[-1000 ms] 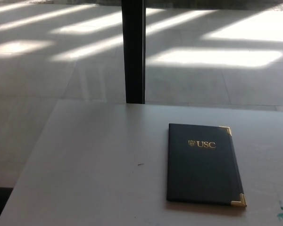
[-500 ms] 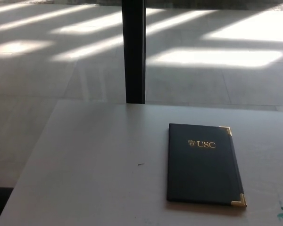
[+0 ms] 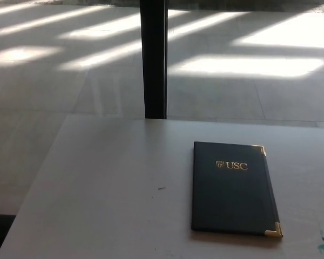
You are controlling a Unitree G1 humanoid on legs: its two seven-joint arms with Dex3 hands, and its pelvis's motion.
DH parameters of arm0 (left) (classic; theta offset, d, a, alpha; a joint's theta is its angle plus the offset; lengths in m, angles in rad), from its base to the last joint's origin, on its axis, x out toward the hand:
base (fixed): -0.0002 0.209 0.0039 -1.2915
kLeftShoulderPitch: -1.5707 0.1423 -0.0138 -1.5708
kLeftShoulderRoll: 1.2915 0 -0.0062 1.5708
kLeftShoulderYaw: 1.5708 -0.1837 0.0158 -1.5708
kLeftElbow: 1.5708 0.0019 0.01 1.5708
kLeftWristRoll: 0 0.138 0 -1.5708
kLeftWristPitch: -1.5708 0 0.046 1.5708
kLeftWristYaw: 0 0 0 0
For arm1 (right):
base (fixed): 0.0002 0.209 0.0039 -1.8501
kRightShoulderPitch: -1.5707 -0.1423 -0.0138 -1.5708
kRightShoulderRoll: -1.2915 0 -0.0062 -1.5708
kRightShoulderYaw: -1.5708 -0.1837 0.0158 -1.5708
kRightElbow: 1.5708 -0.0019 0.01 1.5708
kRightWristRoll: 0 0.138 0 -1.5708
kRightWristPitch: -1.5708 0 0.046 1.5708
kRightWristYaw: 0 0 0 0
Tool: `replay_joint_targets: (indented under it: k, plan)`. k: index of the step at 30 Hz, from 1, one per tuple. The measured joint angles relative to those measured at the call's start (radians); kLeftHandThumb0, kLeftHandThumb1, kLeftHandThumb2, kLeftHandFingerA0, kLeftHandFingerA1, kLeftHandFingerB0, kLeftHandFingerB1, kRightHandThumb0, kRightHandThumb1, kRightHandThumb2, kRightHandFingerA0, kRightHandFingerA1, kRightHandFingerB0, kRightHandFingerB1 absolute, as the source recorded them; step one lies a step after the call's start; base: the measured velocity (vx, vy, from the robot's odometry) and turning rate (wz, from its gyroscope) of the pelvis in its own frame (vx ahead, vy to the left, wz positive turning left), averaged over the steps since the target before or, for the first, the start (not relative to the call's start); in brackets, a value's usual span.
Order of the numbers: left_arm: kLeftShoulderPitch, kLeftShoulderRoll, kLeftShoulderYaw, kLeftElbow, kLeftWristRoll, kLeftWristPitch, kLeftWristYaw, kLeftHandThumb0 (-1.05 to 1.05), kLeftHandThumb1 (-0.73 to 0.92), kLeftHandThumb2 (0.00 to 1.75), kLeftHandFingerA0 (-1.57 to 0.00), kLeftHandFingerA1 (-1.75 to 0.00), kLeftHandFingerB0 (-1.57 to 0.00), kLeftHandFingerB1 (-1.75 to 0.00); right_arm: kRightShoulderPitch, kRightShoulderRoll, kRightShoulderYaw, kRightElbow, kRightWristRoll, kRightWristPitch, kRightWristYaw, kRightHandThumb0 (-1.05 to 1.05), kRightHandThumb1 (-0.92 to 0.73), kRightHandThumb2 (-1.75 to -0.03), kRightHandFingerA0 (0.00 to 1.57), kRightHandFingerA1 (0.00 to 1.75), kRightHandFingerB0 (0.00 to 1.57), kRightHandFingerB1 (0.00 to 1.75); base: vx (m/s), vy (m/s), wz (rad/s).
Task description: The robot uses its left hand to push the cover of the diary kept in the middle of the desk to close it
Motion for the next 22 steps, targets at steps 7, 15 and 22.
replay_joint_targets:
  k: [7,15,22]
  plan:
    - [0.000,0.000,0.004,0.000,-0.001,0.000,-0.005,-0.95,0.92,0.73,-0.69,-0.72,-0.52,-0.62,-0.001,0.001,-0.001,0.011,0.001,-0.003,-0.003,-0.93,-0.88,-0.67,0.56,0.77,0.56,0.57,0.00,0.000,0.00]
    - [-0.005,0.000,-0.004,0.007,0.003,0.000,-0.004,-0.98,0.92,0.73,-0.68,-0.73,-0.56,-0.65,0.004,0.006,-0.008,-0.003,0.007,-0.007,0.005,-0.93,-0.85,-0.66,0.65,0.77,0.61,0.57,0.00,0.000,0.00]
    - [0.000,0.000,-0.003,-0.003,0.002,0.000,-0.004,-1.00,0.86,0.77,-0.72,-0.74,-0.55,-0.65,0.008,0.011,-0.009,-0.016,0.009,-0.007,0.006,-0.94,-0.86,-0.67,0.61,0.82,0.59,0.60,0.00,0.000,0.00]
